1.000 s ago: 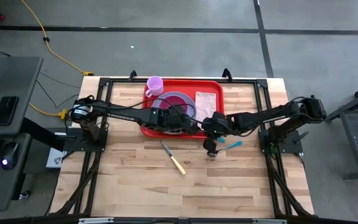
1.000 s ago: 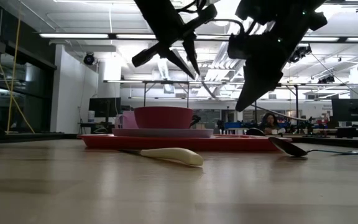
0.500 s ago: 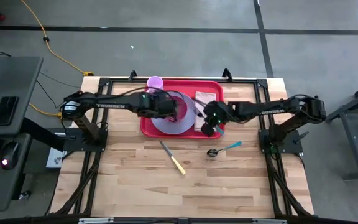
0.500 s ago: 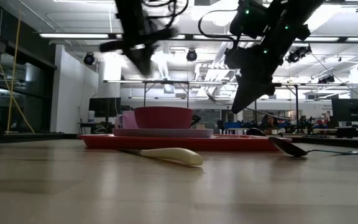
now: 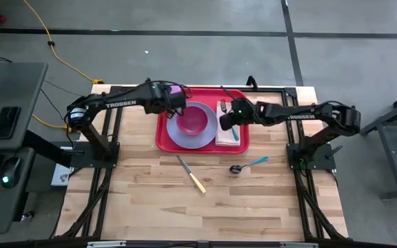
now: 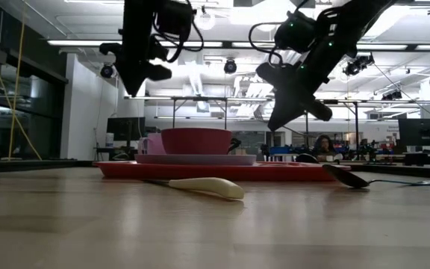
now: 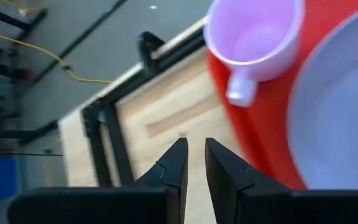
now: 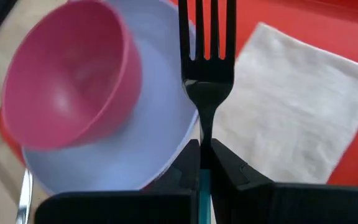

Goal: Set up tray
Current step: Put the blue fork in the center of the light pink napkin, then put the blue spoon to the left of the blue fork on the light pink napkin

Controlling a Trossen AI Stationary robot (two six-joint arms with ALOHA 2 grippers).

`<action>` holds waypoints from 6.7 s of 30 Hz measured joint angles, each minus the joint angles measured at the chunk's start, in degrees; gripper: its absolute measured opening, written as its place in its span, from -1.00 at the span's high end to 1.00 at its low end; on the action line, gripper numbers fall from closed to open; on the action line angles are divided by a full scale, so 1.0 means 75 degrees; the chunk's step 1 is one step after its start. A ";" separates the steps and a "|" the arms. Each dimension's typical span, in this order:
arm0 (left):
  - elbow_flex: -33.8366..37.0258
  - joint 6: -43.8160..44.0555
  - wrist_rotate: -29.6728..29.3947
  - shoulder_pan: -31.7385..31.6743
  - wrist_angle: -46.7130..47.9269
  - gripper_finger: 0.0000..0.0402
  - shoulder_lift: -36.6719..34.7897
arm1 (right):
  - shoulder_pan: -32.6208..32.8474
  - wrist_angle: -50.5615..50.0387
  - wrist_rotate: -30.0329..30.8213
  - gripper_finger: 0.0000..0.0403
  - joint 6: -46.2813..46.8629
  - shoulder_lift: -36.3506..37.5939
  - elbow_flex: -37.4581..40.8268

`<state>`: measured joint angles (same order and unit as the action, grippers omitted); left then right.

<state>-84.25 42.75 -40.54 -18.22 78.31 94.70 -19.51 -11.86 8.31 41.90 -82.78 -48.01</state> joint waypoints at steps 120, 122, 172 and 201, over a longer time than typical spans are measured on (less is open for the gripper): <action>0.3865 -0.6079 0.5632 -0.4223 -0.4585 0.57 -0.5971 | -0.0609 0.0698 0.0040 1.00 0.3413 -0.2046 -0.0003; 0.3865 -0.6105 0.5575 -0.4223 -0.4590 0.57 -0.5971 | -0.0601 0.0679 0.0024 1.00 0.3412 -0.2046 0.0006; 0.3856 -0.6104 0.5463 -0.4223 -0.4415 0.57 -0.5971 | -0.1587 0.0027 -0.1660 0.90 0.2745 -0.1491 0.0012; 0.3856 -0.5941 0.6206 -0.4220 -0.3509 0.57 -0.6153 | -0.0815 -0.2435 -0.1390 0.99 0.0963 0.2375 0.0012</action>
<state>-55.33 -1.81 6.00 -49.87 51.99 48.55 -25.62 -30.12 -2.11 49.12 -64.97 -47.92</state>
